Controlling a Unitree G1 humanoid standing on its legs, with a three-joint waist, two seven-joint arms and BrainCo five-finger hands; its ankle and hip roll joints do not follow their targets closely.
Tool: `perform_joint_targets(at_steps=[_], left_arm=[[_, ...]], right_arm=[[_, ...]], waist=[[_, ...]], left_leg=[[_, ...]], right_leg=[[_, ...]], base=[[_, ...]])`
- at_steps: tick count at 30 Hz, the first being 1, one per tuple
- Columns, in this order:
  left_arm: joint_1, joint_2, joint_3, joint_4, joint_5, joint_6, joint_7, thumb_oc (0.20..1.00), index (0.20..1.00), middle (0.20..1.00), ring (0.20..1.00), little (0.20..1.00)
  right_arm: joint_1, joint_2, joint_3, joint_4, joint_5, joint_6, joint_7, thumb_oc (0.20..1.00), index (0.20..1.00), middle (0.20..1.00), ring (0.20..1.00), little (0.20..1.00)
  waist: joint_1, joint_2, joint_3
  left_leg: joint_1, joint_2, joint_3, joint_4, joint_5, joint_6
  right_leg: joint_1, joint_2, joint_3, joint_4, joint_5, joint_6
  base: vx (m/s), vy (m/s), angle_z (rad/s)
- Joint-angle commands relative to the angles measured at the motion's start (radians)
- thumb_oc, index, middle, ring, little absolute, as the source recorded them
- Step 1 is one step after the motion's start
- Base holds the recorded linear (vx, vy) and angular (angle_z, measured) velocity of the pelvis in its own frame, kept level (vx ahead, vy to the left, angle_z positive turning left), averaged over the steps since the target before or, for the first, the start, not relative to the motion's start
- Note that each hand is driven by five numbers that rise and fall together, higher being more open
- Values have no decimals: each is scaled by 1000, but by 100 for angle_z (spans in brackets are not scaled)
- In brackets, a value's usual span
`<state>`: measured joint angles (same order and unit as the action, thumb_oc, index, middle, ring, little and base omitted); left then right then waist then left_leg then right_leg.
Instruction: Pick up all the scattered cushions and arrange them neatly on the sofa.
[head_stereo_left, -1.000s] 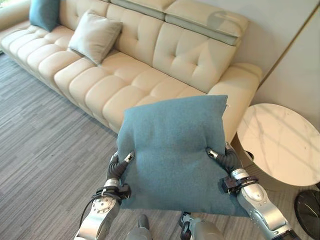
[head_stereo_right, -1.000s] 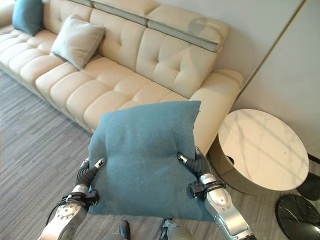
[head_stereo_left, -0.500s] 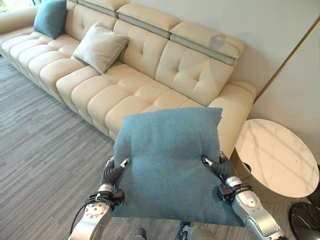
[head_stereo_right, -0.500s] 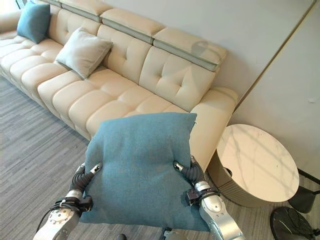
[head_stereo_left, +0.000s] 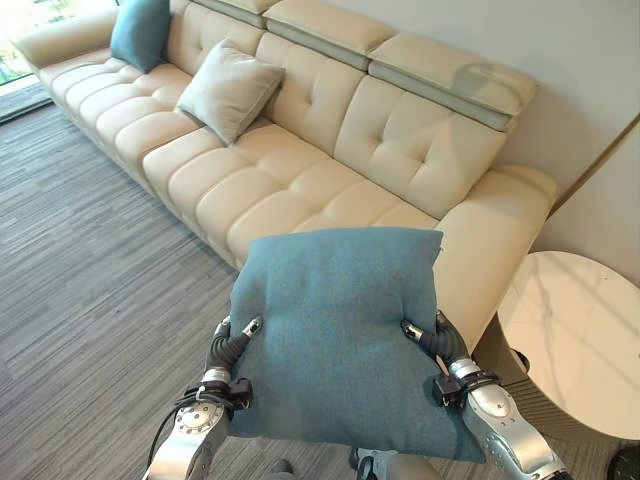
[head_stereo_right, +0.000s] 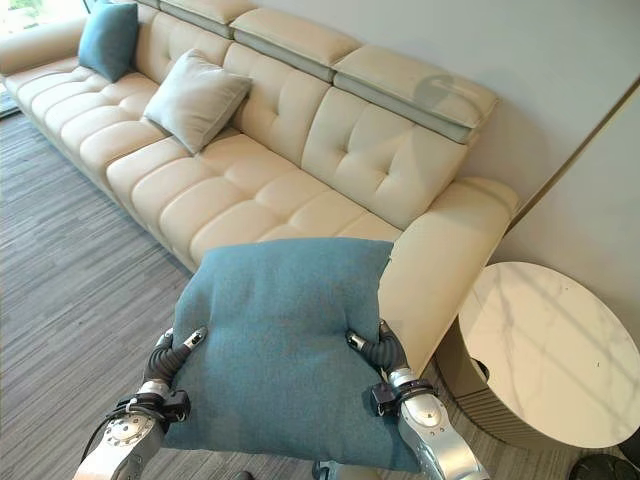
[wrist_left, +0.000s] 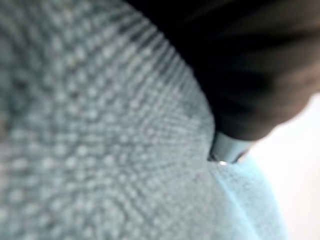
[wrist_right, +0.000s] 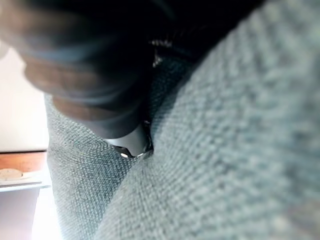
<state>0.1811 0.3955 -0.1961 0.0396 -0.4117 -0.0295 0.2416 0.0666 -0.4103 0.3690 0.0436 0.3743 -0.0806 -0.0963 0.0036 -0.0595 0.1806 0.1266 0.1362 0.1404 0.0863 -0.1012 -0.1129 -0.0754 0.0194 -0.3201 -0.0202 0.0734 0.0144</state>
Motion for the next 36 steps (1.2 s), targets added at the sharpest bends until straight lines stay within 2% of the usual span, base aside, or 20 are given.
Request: perform_joint_targets(at_steps=[1, 2, 3, 5, 7, 9, 11, 13, 16, 18, 21, 26, 27, 29, 30, 31, 32, 34, 35, 36], left_arm=[[-91, -11, -37, -171, 26, -121, -53, 200, 200, 200, 200, 200], [-91, -11, -37, -171, 26, -121, -53, 200, 200, 200, 200, 200], [-97, -15, -38, -170, 14, -122, -42, 200, 200, 200, 200, 200], [-103, -21, -44, -171, 5, -119, -36, 200, 200, 200, 200, 200], [-95, -24, -48, -177, -3, -115, -38, 200, 200, 200, 200, 200], [-88, -24, -52, -180, -3, -116, -39, 200, 200, 200, 200, 200], [-79, -30, -52, -184, -5, -112, -34, 200, 200, 200, 200, 200], [-72, -32, -52, -185, -5, -111, -35, 200, 200, 200, 200, 200], [-60, -45, -51, -183, -5, -110, -26, 200, 200, 200, 200, 200], [-55, -49, -47, -176, -5, -111, -24, 200, 200, 200, 200, 200], [-59, -52, -44, -167, 3, -114, -28, 200, 200, 200, 200, 200], [-66, -46, -63, -149, 1, -113, -43, 200, 200, 200, 200, 200], [-81, -38, -76, -136, 11, -107, -47, 200, 200, 200, 200, 200], [-108, -22, -84, -128, 25, -109, -36, 200, 200, 200, 200, 200], [-109, -22, -84, -127, 25, -110, -36, 200, 200, 200, 200, 200], [-115, -8, -78, -132, 32, -107, -28, 200, 200, 200, 200, 200], [-115, -8, -78, -132, 32, -107, -28, 200, 200, 200, 200, 200], [-108, -7, -57, -134, 43, -108, -26, 200, 200, 200, 200, 200], [-103, -9, -40, -136, 45, -110, -25, 200, 200, 200, 200, 200], [-103, -9, -40, -136, 45, -110, -26, 200, 200, 200, 200, 200]], right_arm=[[-73, 11, 38, -117, 27, -77, 60, 200, 200, 200, 200, 200], [-73, 11, 38, -117, 27, -77, 60, 200, 200, 200, 200, 200], [-81, 4, 46, -113, 22, -76, 59, 200, 200, 200, 200, 200], [-91, -1, 47, -116, 23, -73, 51, 200, 200, 200, 200, 200], [-91, -4, 46, -119, 27, -75, 44, 200, 200, 200, 200, 200], [-92, -8, 46, -114, 21, -72, 42, 200, 200, 200, 200, 200], [-93, -8, 53, -104, 7, -66, 42, 200, 200, 200, 200, 200], [-90, -9, 51, -103, 6, -65, 42, 200, 200, 200, 200, 200], [-84, -10, 50, -87, 6, -63, 40, 200, 200, 200, 200, 200], [-77, -12, 45, -83, 7, -61, 42, 200, 200, 200, 200, 200], [-56, -13, 29, -83, 4, -56, 46, 200, 200, 200, 200, 200], [-12, -5, -3, -97, -6, -56, 49, 200, 200, 200, 200, 200], [2, 15, -10, -99, -13, -58, 49, 200, 200, 200, 200, 200], [-6, 32, -2, -87, -28, -57, 41, 200, 200, 200, 200, 200], [-7, 32, -2, -87, -28, -57, 40, 200, 200, 200, 200, 200], [-18, 44, 12, -83, -33, -59, 44, 200, 200, 200, 200, 200], [-18, 44, 12, -83, -33, -59, 44, 200, 200, 200, 200, 200], [-26, 53, 19, -72, -22, -59, 48, 200, 200, 200, 200, 200], [-28, 53, 19, -68, -19, -61, 50, 200, 200, 200, 200, 200], [-28, 53, 20, -68, -19, -60, 50, 200, 200, 200, 200, 200]], waist=[[-5, 5, -25], [-5, 6, -26], [-3, 10, -19], [2, -4, -3], [1, -18, -1], [0, -22, 1], [0, -22, 1], [-3, -18, 0], [-10, 3, 1], [-16, 13, -2], [-17, 28, -10], [-30, 32, -44], [-38, 33, -55], [-46, 32, -36], [-42, 30, -37], [-43, 33, -17], [-42, 33, -18], [-42, 33, -6], [-31, 32, -8], [-31, 33, -6]], left_leg=[[-35, -100, 34, 359, 82, 15], [-36, -100, 34, 361, 81, 15], [-68, -76, 40, 418, 109, -1], [-138, -74, 58, 414, 70, 34], [-184, -82, 61, 327, 3, 72], [-199, -76, 53, 253, -12, 82], [-206, -65, 2, 96, 32, 80], [-197, -62, -16, 42, 63, 75], [-205, -35, -86, -112, 180, 50], [-206, -26, -98, -173, 209, 34], [-221, -31, -138, -174, 222, 14], [-186, -56, -103, -174, 194, 41], [-156, -84, -91, -174, 165, 77], [-130, -104, -68, -174, 144, 120], [-131, -106, -63, -174, 144, 121], [-112, -115, -24, -174, 121, 141], [-112, -115, -22, -174, 121, 141], [-81, -109, 57, -174, 91, 133], [-66, -112, 91, -174, 71, 126], [-64, -110, 92, -174, 70, 125]], right_leg=[[42, 5, -13, 1, -101, 19], [42, 5, -13, 1, -100, 19], [70, 12, -3, 4, -137, 2], [84, -8, 8, -1, -139, -11], [100, -25, 25, -5, -145, 2], [108, -37, 42, -1, -153, 3], [119, -49, 68, 9, -166, 2], [122, -52, 73, 13, -171, -1], [138, -52, 96, 18, -185, -8], [154, -53, 104, 17, -191, -6], [200, -59, 128, 2, -199, 7], [221, -99, 141, 15, -201, 34], [190, -132, 154, 114, -196, 56], [77, -156, 189, 325, -156, 66], [68, -159, 195, 337, -161, 67], [-10, -177, 192, 445, -137, 71], [-12, -178, 194, 447, -138, 71], [-69, -134, 115, 362, -166, 69], [-71, -138, 29, 294, -159, 81], [-66, -135, 28, 287, -156, 80]], base=[[143, -89, -8], [253, -98, -31], [269, -111, -42], [252, -103, -38], [239, -41, -45], [206, 30, -28], [175, 56, -26], [123, 60, -23], [169, 128, -16], [190, 171, -37], [295, 347, -4], [220, 322, -7], [303, 566, 4], [122, 425, -6], [20, 366, -48], [11, 224, -63], [60, 356, -89], [103, 213, -96], [96, 105, -118], [138, 97, -159]])
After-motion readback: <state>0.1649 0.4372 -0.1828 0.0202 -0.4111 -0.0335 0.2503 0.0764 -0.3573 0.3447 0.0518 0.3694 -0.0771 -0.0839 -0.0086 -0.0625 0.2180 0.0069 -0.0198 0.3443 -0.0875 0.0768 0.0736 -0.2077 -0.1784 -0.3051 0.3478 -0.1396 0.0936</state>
